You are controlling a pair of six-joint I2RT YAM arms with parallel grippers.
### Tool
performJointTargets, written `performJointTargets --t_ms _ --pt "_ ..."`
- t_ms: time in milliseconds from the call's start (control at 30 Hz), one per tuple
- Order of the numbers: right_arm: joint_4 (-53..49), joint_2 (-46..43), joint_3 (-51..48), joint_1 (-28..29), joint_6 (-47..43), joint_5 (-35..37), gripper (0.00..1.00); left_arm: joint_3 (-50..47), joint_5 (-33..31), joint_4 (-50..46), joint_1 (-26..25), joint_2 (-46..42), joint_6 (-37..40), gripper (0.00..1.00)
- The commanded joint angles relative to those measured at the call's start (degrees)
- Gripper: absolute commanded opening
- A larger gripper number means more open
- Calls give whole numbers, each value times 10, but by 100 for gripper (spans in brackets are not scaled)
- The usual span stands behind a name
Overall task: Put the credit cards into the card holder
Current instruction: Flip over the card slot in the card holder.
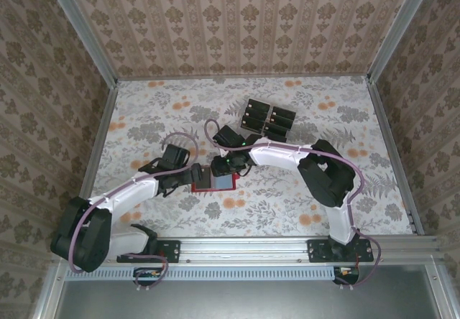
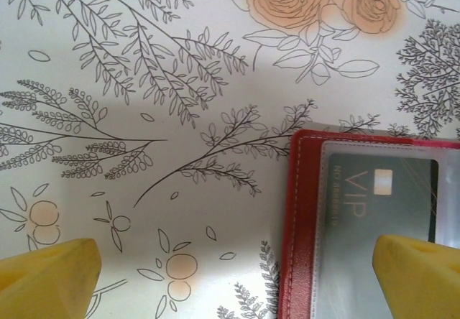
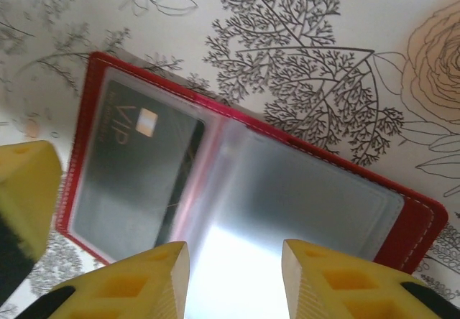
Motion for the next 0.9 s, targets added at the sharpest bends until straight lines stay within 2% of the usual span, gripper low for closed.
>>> performJointTargets --t_ms 0,300,400,700,867 --pt "-27 10 17 -5 -26 24 42 21 -6 -13 -11 8 -6 100" --pt "-34 26 16 -6 -31 34 48 30 -16 -12 -30 21 -10 100" --pt "-30 35 17 -6 -24 16 50 29 -18 -10 -35 17 -11 100" --pt "39 44 -12 -7 73 -84 50 -5 -11 12 -49 -28 -7 100" --pt "55 46 -19 -8 114 -86 51 -31 -8 28 -57 -63 -7 100"
